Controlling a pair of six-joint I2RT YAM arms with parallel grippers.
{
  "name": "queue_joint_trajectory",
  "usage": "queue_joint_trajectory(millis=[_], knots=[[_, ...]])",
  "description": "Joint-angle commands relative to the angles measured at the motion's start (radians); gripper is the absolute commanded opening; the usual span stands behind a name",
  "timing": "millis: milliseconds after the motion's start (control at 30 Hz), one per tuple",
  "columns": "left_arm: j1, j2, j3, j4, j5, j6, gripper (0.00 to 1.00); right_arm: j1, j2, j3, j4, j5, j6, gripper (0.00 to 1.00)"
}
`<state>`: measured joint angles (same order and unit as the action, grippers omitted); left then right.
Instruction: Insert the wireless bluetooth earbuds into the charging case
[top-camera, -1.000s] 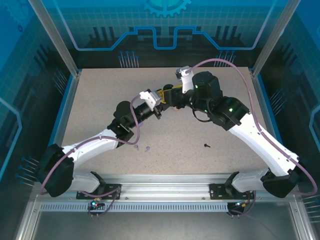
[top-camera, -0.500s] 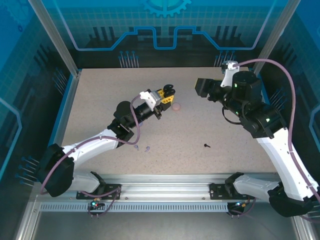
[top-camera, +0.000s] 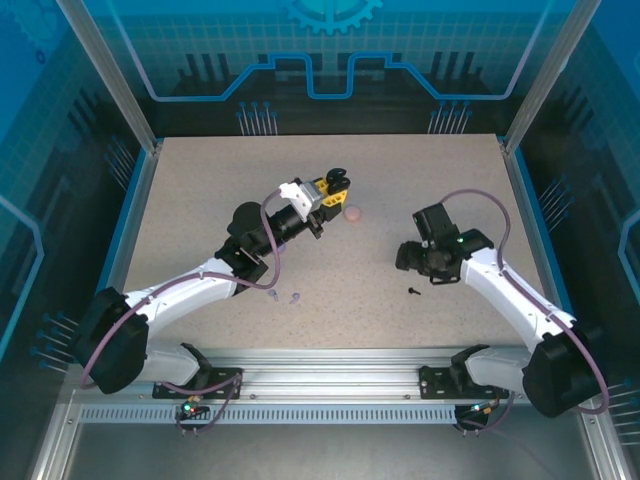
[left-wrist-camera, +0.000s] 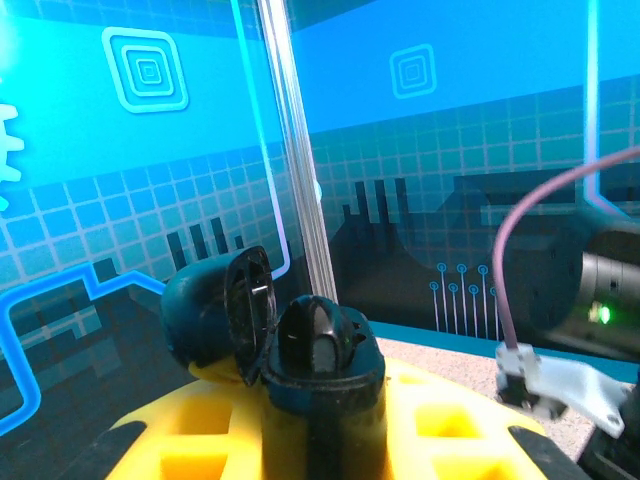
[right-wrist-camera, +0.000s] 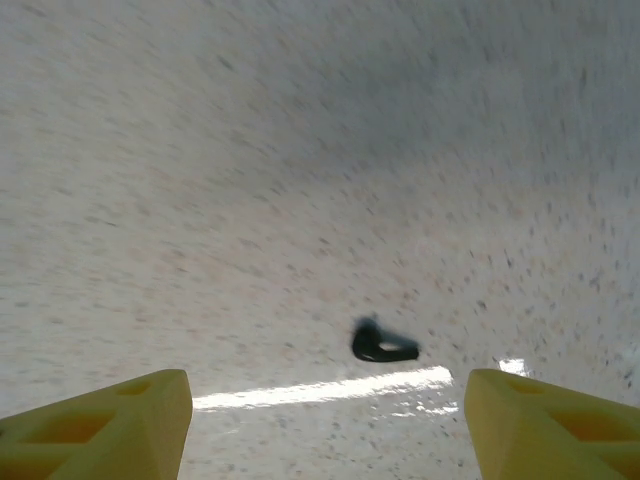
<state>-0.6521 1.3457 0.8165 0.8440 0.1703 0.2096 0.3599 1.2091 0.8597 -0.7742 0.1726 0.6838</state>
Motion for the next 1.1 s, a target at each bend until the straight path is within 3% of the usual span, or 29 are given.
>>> queue_joint_trajectory(millis=[0,567,1067], knots=[[-0.007,-0.023,0.014,0.032,-0.015,0.0,0.0,-0.033,0.018,-0.072,0.086,-0.039,0.052,0.73],[-0.007,-0.034,0.013,0.028,-0.015,-0.004,0.0,-0.053,0.225,-0.134,0.253,-0.119,0.046,0.71],[-0.007,-0.031,0.012,0.033,-0.014,-0.012,0.0,-0.02,0.18,-0.197,0.261,-0.159,0.087,0.69]])
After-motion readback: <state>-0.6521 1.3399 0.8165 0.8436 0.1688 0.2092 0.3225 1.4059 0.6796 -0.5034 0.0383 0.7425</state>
